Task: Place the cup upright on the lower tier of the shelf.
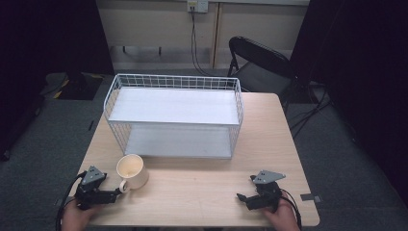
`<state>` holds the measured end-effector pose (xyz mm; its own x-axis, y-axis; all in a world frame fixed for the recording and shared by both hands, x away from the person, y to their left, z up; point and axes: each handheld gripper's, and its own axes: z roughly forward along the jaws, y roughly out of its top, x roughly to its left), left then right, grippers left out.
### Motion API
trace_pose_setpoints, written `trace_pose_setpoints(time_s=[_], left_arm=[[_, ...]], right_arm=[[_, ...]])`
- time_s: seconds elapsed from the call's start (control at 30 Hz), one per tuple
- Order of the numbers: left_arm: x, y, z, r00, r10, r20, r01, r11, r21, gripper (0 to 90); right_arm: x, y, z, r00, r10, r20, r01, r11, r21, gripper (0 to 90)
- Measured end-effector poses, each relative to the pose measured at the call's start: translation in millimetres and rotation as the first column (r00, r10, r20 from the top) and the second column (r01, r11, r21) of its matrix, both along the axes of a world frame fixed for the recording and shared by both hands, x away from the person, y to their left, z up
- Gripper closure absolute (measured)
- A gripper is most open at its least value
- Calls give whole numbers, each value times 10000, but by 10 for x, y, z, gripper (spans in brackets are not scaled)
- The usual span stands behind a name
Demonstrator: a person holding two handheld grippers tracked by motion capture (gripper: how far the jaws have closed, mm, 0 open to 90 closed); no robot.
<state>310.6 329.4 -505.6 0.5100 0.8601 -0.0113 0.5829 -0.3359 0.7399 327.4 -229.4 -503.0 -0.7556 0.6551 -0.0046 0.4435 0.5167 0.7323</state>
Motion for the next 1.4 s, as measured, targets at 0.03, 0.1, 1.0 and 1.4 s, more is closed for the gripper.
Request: trace_pose_setpoints(time_s=[0.03,0.1,1.0,1.4], left_arm=[[-2,-2,0,10000,13,-4,-13,10000,12,124],[-14,-6,0,9999,133,-15,-133,9999,-6,123],[-207,-27,276,9983,-583,-90,582,9983,-56,236],[-213,-70,340,9974,-697,-179,700,9974,144,247]], right_arm=[[0,1,0,10000,-14,0,14,10000,8,117],[0,0,0,10000,-4,-9,4,10000,3,117],[1,0,0,10000,-3,7,3,10000,3,117],[1,0,0,10000,-6,4,6,10000,5,117]])
